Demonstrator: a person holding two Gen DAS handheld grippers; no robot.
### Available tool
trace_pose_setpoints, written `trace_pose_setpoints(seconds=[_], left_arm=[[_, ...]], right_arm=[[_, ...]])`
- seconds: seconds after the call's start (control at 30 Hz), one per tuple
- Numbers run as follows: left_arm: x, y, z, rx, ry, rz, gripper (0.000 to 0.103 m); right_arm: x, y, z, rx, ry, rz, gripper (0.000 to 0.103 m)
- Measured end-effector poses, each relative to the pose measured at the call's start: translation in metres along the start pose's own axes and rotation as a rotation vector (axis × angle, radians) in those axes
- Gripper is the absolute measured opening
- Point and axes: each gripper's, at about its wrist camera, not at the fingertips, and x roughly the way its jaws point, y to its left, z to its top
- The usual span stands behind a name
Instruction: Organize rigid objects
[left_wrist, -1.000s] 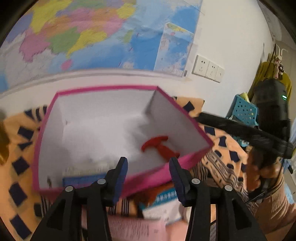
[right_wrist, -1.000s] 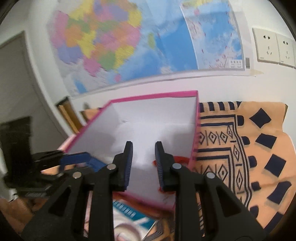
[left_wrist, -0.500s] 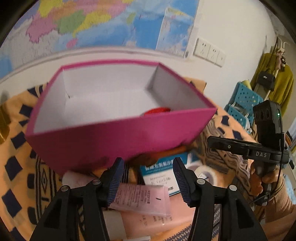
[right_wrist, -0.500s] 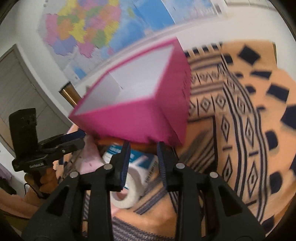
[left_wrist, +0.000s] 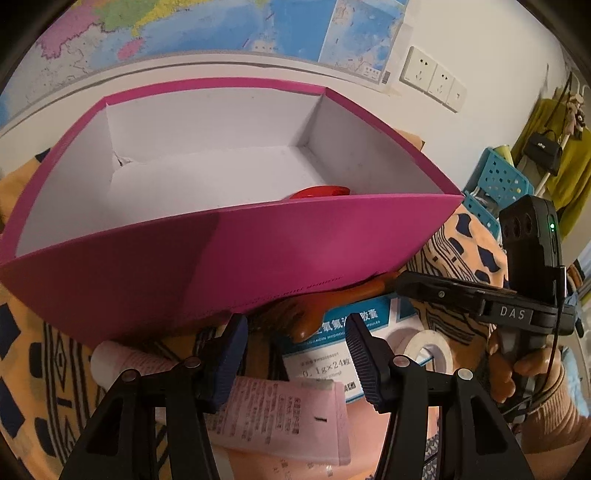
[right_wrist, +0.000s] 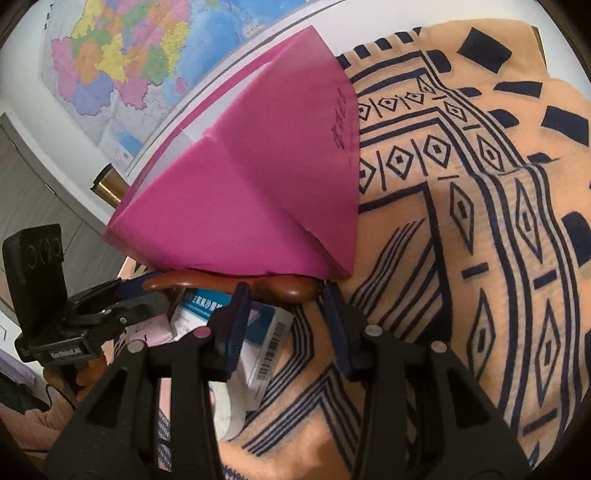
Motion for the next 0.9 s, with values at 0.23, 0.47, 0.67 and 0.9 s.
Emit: trace_pose_setpoints(seconds=[0.23,0.47,0.67,0.9], left_arm=[[0.002,-0.003,0.001,-0.013,0.008,-0.019,0.056],[0.000,-0.005,0.001,-0.038,0.004,-0.027,0.056],[-0.003,-0.002,-0.001,-0.068,-0.005,-0.037,0.056],[-0.012,-0.002,-0.001,-0.088,-0.026,-0.052,0.056]], right_arm=[[0.004,0.005,0.002,-0.017,0.002,-0.004,0.045],[0.003,0.011,0.000,-0.028,-0.020,-0.020,0.045],[-0.005,0.016,-0.002,-0.043,-0.048,-0.026,0.045],[-0.015,0.024,-0.004,-0.055,-0.073,-0.025,0.045]])
